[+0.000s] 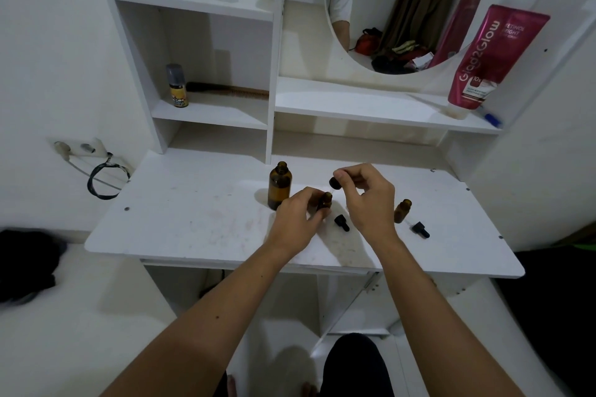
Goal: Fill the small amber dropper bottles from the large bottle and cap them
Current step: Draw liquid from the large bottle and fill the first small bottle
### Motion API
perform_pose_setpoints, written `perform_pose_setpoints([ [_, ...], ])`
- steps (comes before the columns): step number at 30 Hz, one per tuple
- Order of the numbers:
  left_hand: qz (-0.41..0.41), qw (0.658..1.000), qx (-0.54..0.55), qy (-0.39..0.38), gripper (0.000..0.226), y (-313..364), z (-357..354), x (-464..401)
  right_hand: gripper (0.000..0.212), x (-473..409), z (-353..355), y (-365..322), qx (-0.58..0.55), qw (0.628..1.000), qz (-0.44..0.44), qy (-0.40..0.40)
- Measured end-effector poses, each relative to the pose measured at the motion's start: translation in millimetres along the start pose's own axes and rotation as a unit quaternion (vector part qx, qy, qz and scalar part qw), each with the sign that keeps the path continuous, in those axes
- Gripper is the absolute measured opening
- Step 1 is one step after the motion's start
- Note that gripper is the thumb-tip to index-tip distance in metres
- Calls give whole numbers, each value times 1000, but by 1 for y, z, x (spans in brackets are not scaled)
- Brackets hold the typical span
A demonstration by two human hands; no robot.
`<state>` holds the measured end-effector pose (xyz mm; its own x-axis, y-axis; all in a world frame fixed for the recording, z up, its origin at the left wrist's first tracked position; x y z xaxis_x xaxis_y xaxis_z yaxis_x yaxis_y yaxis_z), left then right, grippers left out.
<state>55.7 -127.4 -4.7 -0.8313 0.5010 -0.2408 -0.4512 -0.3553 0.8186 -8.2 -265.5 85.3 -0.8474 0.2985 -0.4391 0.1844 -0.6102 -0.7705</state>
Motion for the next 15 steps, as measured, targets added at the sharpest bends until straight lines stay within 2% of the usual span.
perform_pose_setpoints([
  [8, 9, 1000, 0, -3, 27, -3, -2, -1, 17, -5, -2, -10, 46, 998, 38, 11],
  [15, 11, 1000, -3, -1, 26, -4, -1, 0, 10, -4, -5, -11, 20, 999, 25, -7],
])
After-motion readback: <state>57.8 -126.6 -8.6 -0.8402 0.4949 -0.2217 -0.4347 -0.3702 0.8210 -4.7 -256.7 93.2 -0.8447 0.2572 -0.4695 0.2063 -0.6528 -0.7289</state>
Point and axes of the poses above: each hand's wrist, its own x-axis away from the middle knuckle, its own z-axis out of the back of the hand, y = z × x, the point moved 10 cm from there along -x, towards the middle knuckle, and after that the axes turned 8 degrees about -y, right-handed, at the moved point
